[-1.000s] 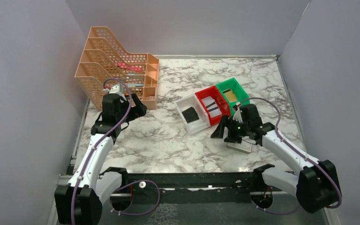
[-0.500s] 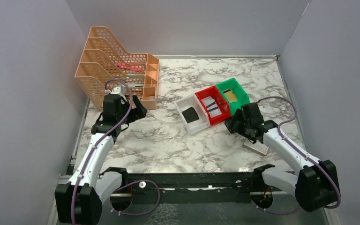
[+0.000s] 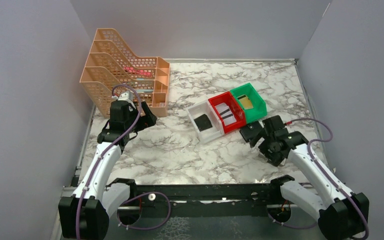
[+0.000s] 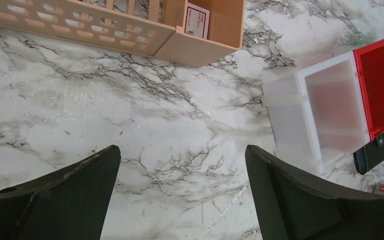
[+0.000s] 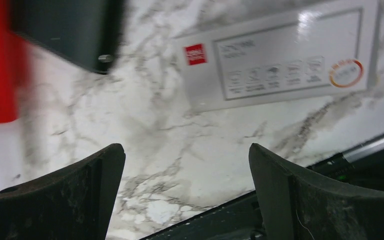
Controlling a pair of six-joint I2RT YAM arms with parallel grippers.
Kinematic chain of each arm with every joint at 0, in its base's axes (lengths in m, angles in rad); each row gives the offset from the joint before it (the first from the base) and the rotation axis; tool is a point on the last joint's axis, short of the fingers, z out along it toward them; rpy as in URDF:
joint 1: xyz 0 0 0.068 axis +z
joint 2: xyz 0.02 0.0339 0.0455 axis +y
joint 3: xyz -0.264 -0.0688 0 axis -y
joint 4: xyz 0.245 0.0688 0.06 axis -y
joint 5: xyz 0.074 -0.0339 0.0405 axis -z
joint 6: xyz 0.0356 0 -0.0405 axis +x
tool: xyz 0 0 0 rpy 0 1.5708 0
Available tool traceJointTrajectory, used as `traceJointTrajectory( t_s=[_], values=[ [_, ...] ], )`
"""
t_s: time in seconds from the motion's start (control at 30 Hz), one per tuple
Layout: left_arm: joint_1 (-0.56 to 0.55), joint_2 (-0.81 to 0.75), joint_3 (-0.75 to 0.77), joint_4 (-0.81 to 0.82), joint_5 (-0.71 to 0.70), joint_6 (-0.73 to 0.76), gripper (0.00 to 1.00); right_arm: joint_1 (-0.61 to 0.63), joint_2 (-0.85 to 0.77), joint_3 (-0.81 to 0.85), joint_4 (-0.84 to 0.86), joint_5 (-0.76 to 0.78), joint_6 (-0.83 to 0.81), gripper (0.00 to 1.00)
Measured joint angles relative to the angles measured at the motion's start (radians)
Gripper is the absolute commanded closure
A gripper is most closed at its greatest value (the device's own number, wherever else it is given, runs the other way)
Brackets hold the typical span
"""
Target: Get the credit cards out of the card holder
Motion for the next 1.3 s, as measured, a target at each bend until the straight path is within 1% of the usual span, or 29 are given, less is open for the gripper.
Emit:
traceJointTrajectory(
  t_s=[0.1, 0.2, 0.27, 0.37, 0.43, 0.6, 0.73, 0.87, 1.03, 1.1, 1.17, 1.23, 1.3],
  values=[
    [0.0, -0.001, 0.0, 0.0, 0.0, 0.0, 0.01, 0.0, 0.072, -0.041, -0.039, 0.024, 0.086, 0.01],
    [0.0, -0.002, 0.0, -0.001, 0.0, 0.0, 0.01, 0.0, 0.167, -0.077, -0.033, 0.088, 0.164, 0.01],
    [0.0, -0.003, 0.0, -0.001, 0.0, 0.0, 0.01, -0.005, 0.224, -0.085, -0.027, 0.123, 0.187, 0.01],
    [0.0, -0.003, 0.0, -0.001, 0.001, 0.0, 0.01, -0.012, 0.3, -0.072, 0.037, 0.188, 0.192, 0.0],
    [0.0, -0.003, 0.0, -0.001, 0.001, 0.0, 0.01, -0.041, 0.337, -0.065, 0.135, 0.231, 0.162, 0.01],
    [0.0, -0.003, 0.0, -0.002, 0.001, 0.0, 0.01, -0.188, 0.485, 0.021, 0.337, 0.28, 0.01, 0.0],
    [0.0, -0.003, 0.0, -0.002, 0.001, 0.0, 0.01, -0.311, 0.642, 0.143, 0.485, 0.255, -0.127, 0.01],
    [0.0, 0.002, 0.0, -0.002, 0.002, 0.001, 0.01, -0.399, 0.772, 0.27, 0.552, 0.211, -0.219, 0.01],
    [0.0, 0.007, 0.0, -0.002, 0.003, 0.001, 0.01, -0.444, 0.893, 0.435, 0.586, 0.142, -0.364, 0.01],
    [0.0, 0.01, 0.0, -0.002, 0.005, 0.001, 0.01, -0.445, 0.908, 0.474, 0.592, 0.112, -0.406, 0.0],
    [0.0, 0.013, 0.0, -0.002, 0.006, 0.001, 0.01, -0.445, 0.88, 0.467, 0.597, 0.093, -0.437, 0.0],
    [0.0, 0.013, 0.0, -0.002, 0.007, 0.001, 0.01, -0.441, 0.809, 0.423, 0.6, 0.078, -0.462, 0.0],
    [0.0, 0.013, 0.0, -0.002, 0.008, 0.0, 0.01, -0.441, 0.698, 0.368, 0.603, 0.056, -0.498, 0.0]
  ],
)
